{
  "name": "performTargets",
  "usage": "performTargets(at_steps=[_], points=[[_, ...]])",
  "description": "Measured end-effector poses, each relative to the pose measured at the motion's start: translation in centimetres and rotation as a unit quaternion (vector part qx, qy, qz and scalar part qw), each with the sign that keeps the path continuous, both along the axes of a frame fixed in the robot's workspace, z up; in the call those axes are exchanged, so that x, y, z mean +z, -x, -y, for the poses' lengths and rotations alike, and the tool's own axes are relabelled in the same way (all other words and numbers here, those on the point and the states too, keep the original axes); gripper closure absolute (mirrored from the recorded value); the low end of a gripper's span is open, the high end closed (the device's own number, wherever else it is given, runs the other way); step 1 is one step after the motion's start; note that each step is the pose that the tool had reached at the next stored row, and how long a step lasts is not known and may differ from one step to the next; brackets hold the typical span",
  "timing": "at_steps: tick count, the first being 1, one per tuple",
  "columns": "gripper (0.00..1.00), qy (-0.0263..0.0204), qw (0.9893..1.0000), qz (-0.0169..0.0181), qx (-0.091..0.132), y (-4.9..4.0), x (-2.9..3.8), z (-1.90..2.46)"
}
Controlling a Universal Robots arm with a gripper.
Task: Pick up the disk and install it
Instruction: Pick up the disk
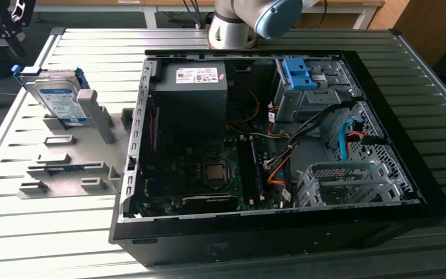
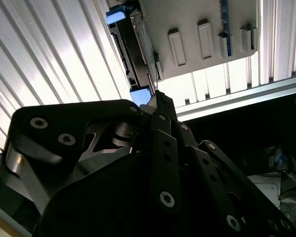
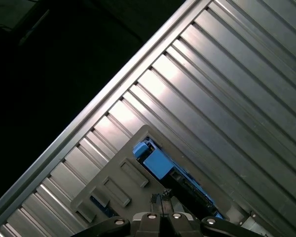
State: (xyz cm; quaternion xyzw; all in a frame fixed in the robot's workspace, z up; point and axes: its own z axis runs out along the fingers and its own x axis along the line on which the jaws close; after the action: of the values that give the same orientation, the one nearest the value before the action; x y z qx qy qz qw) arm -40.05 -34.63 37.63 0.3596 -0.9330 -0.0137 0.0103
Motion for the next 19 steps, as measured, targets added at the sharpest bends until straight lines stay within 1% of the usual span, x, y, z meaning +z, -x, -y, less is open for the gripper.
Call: performTargets(at_steps=[19], points=[[0.89, 0.0, 1.0, 0.0, 0.01, 0.0, 0.0, -0.03]])
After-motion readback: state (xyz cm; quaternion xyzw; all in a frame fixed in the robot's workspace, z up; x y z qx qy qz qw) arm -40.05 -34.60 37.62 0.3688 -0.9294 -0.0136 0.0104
